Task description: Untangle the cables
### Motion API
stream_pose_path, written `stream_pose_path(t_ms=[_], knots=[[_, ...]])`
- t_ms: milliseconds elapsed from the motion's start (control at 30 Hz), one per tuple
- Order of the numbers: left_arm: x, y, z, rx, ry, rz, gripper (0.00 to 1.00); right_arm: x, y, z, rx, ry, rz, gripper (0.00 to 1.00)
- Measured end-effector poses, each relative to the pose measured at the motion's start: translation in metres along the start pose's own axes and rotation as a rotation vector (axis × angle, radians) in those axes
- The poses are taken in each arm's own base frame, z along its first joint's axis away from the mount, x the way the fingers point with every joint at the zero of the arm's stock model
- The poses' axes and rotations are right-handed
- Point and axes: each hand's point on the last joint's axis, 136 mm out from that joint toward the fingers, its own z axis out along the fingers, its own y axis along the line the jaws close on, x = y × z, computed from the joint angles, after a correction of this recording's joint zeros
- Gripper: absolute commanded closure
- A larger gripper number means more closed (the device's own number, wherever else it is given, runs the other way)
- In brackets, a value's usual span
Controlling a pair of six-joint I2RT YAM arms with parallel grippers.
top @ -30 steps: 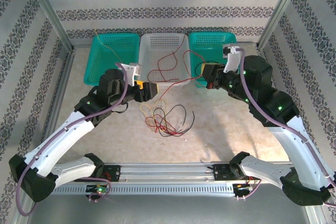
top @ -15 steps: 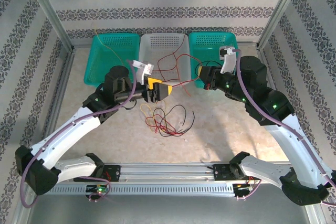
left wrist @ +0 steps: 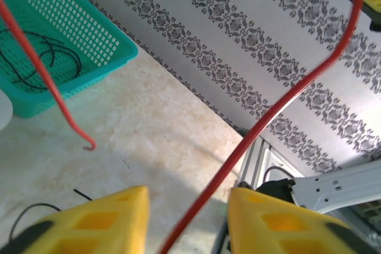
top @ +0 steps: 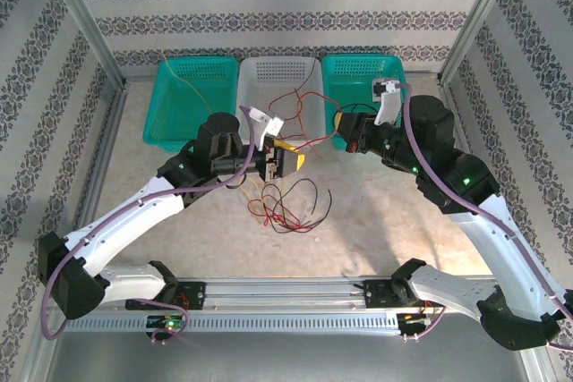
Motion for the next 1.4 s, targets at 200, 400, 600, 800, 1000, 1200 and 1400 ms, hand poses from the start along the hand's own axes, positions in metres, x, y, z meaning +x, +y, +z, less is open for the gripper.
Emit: stream_pose_path(t_ms=[200,400,600,800,1000,1200,1400], knots=[[0.003,-0.013,0.005,0.035,0.018,0.051,0.87,-0.005,-0.006,-0.001,0.018,-0.016,0.02,0.97],[0.009,-0.034,0.012,0.1,0.049,0.11,0.99,-0.014,-0.026,0.003,0.075,-0.037,0.064,0.99],[0.013,-0.058,0.016,0.152,0.06,0.198,1.0,-0.011,-0.035,0.013,0.083,-0.006,0.12,0.99],[0.02,-0.063,0.023,0.169,0.098,0.229,1.0,-0.009,-0.031,0.017,0.053,0.012,0.155,0.96],[0.017,-0.047,0.025,0.095,0.089,0.221,1.0,-0.008,-0.033,0.023,0.046,0.009,0.179,0.59],[-0.021,-0.011,0.012,-0.086,-0.015,0.21,1.0,-0.011,-0.041,0.02,0.08,-0.006,0.168,0.44],[-0.101,0.001,-0.005,-0.226,-0.184,0.232,1.0,-0.016,-0.057,0.0,0.143,-0.047,0.175,0.42]])
